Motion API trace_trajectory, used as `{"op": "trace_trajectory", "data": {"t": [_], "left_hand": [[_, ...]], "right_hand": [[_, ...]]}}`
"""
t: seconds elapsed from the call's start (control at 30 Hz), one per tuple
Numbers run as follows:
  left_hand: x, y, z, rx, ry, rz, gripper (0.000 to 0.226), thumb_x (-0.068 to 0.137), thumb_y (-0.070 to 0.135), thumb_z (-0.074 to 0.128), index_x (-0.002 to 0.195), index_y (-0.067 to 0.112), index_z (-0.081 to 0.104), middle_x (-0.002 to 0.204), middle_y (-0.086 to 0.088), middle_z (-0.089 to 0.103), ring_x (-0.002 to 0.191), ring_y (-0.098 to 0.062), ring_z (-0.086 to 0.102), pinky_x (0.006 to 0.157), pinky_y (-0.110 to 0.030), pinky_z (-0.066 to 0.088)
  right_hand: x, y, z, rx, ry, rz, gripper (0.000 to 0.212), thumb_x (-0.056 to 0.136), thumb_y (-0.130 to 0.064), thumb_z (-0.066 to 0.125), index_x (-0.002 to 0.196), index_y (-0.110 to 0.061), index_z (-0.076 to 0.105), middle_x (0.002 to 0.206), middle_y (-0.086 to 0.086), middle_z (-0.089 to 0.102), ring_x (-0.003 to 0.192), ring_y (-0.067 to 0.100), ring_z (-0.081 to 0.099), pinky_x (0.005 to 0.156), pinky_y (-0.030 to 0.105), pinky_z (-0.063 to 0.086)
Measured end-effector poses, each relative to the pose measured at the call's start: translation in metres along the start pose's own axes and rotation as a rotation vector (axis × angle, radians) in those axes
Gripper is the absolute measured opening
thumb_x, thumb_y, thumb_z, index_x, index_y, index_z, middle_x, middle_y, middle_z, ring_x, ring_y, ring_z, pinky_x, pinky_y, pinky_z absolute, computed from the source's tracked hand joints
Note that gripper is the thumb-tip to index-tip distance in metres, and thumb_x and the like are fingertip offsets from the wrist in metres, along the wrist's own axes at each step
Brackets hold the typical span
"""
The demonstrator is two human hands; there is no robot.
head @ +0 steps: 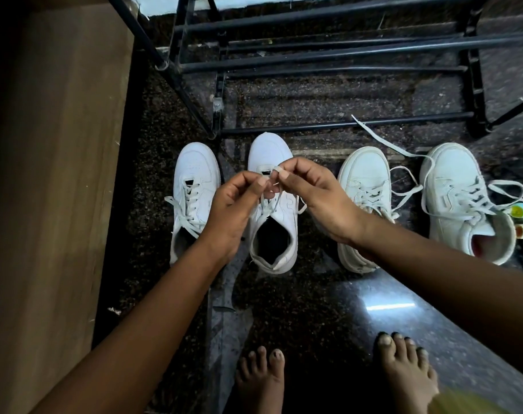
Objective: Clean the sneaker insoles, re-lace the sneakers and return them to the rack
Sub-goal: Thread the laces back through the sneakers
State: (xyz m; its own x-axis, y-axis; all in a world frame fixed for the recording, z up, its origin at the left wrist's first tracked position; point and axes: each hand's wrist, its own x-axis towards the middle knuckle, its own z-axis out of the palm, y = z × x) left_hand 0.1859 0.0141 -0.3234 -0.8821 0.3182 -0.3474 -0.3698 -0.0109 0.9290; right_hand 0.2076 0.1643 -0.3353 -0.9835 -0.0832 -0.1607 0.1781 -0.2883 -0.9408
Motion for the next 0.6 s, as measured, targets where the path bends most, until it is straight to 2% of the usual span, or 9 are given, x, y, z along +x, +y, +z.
{"op": "trace_trajectory", "data": {"t": [0.07, 0.13, 0.23, 0.3, 0.4, 0.5, 0.57, 0.6], "left_hand": [[0.0, 0.001, -0.002, -0.019, 0.027, -0.004, 0.018, 0.082, 0.026, 0.059, 0.086, 0.008, 0.061, 0.081, -0.004, 0.064, 0.082, -0.013, 0.062, 0.083, -0.024, 0.05], [0.001, 0.002, -0.003, -0.001, 0.042, 0.008, 0.014, 0.084, 0.022, 0.062, 0.087, 0.009, 0.062, 0.084, -0.004, 0.065, 0.083, -0.012, 0.061, 0.082, -0.024, 0.05], [0.001, 0.005, 0.0, 0.085, 0.055, 0.064, 0.004, 0.084, 0.006, 0.063, 0.088, 0.006, 0.064, 0.1, -0.004, 0.058, 0.084, -0.002, 0.061, 0.079, -0.018, 0.049], [0.001, 0.004, 0.001, 0.154, 0.04, 0.102, 0.012, 0.081, 0.001, 0.065, 0.093, 0.005, 0.066, 0.109, 0.0, 0.053, 0.089, 0.001, 0.06, 0.08, -0.015, 0.049], [0.0, 0.004, -0.001, 0.192, -0.02, 0.124, 0.015, 0.077, 0.002, 0.069, 0.091, 0.009, 0.069, 0.119, 0.0, 0.051, 0.106, -0.012, 0.058, 0.086, -0.022, 0.051], [0.001, 0.004, -0.003, 0.197, -0.054, 0.141, 0.02, 0.076, -0.002, 0.07, 0.09, 0.011, 0.072, 0.119, -0.002, 0.054, 0.107, -0.017, 0.059, 0.086, -0.025, 0.052], [0.002, 0.002, -0.004, 0.208, -0.05, 0.156, 0.022, 0.073, 0.0, 0.074, 0.089, 0.016, 0.075, 0.113, -0.003, 0.059, 0.106, -0.018, 0.06, 0.087, -0.033, 0.054], [0.004, 0.002, -0.005, 0.227, -0.046, 0.169, 0.022, 0.072, 0.003, 0.075, 0.088, 0.019, 0.075, 0.108, 0.0, 0.061, 0.104, -0.018, 0.06, 0.088, -0.038, 0.054]], "right_hand": [[0.0, 0.001, -0.001, -0.021, 0.008, -0.007, 0.014, 0.095, -0.001, 0.048, 0.102, 0.001, 0.059, 0.091, 0.009, 0.063, 0.081, 0.011, 0.061, 0.08, 0.021, 0.049], [0.001, 0.004, -0.001, -0.07, 0.034, -0.004, 0.019, 0.094, 0.001, 0.05, 0.109, -0.001, 0.061, 0.1, 0.011, 0.062, 0.084, 0.016, 0.059, 0.081, 0.023, 0.05], [0.0, 0.009, -0.001, -0.136, 0.068, -0.002, 0.03, 0.091, 0.004, 0.053, 0.118, -0.009, 0.058, 0.102, 0.011, 0.053, 0.089, 0.02, 0.054, 0.084, 0.022, 0.051], [0.0, 0.011, 0.0, -0.162, 0.069, 0.003, 0.036, 0.091, 0.006, 0.052, 0.124, -0.009, 0.052, 0.097, 0.006, 0.05, 0.094, 0.011, 0.053, 0.088, 0.019, 0.049], [0.0, 0.01, 0.001, -0.13, 0.089, 0.028, 0.04, 0.09, 0.01, 0.05, 0.127, -0.006, 0.048, 0.094, -0.002, 0.056, 0.09, -0.003, 0.059, 0.085, 0.016, 0.048], [0.0, 0.009, -0.001, -0.054, 0.074, 0.028, 0.032, 0.087, 0.016, 0.05, 0.112, -0.001, 0.06, 0.079, -0.01, 0.07, 0.078, -0.001, 0.066, 0.073, 0.014, 0.05], [0.0, 0.011, -0.001, -0.048, 0.073, 0.031, 0.023, 0.084, 0.016, 0.055, 0.092, -0.005, 0.06, 0.068, -0.007, 0.067, 0.066, 0.002, 0.064, 0.066, 0.015, 0.05], [-0.001, 0.011, -0.001, -0.036, 0.084, 0.038, 0.025, 0.082, 0.016, 0.058, 0.088, -0.008, 0.057, 0.066, -0.005, 0.066, 0.062, 0.004, 0.063, 0.065, 0.016, 0.051]]}}
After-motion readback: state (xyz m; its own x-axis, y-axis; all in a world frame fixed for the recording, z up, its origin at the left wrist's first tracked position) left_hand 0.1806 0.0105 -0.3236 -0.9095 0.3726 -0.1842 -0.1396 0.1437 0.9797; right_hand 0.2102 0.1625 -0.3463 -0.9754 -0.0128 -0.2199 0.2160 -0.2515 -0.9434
